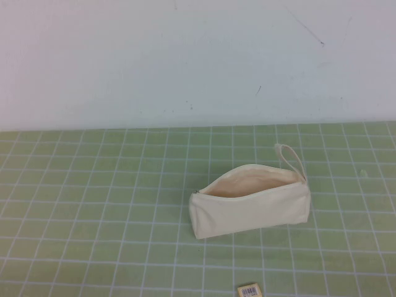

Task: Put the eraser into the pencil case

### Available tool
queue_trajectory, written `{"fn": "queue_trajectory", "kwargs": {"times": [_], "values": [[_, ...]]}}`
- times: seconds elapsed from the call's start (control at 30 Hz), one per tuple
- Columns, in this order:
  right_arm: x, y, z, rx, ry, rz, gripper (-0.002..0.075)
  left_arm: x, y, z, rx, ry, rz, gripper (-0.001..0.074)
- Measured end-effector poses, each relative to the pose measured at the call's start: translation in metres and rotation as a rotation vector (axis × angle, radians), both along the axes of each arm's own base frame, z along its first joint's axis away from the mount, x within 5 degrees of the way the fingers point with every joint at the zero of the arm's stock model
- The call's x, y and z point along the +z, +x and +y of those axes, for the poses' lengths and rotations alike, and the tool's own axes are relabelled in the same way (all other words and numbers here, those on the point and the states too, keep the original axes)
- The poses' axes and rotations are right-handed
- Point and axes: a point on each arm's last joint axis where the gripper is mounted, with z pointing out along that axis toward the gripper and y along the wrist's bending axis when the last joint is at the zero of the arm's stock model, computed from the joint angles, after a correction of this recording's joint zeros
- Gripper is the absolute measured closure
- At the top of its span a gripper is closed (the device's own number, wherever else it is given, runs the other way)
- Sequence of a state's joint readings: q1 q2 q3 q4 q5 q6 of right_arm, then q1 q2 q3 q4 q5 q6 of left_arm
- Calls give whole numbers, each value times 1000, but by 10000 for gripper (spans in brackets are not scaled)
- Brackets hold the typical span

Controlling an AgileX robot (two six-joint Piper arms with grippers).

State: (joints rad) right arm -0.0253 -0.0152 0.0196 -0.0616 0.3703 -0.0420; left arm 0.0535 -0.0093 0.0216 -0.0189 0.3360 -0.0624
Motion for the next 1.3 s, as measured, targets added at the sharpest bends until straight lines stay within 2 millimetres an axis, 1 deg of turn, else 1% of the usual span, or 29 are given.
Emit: {"fn": "queue_trajectory", "kwargs": {"times": [0.6,0.77,0.83,0.87,1.0,1.07,1.1,1.17,1.3], "values": [[0,0,-1,-1,-14,0,727,0,0,0,0,0,0,737],[0,0,0,-15,29,-2,727,0,0,0,0,-2,0,737],[0,0,1,-27,112,-6,727,0,0,0,0,-4,0,737],[0,0,3,-34,202,-7,727,0,0,0,0,-4,0,737],[2,0,18,-70,760,6,727,0,0,0,-1,-10,-1,737],[4,0,23,-73,952,18,727,0,0,0,-1,-12,-1,737],[5,0,24,-71,1012,21,727,0,0,0,-1,-15,-1,737],[6,0,26,-63,1043,22,727,0,0,0,-1,-15,-1,737],[7,0,26,-28,964,7,727,0,0,0,-1,-15,-1,737]]}}
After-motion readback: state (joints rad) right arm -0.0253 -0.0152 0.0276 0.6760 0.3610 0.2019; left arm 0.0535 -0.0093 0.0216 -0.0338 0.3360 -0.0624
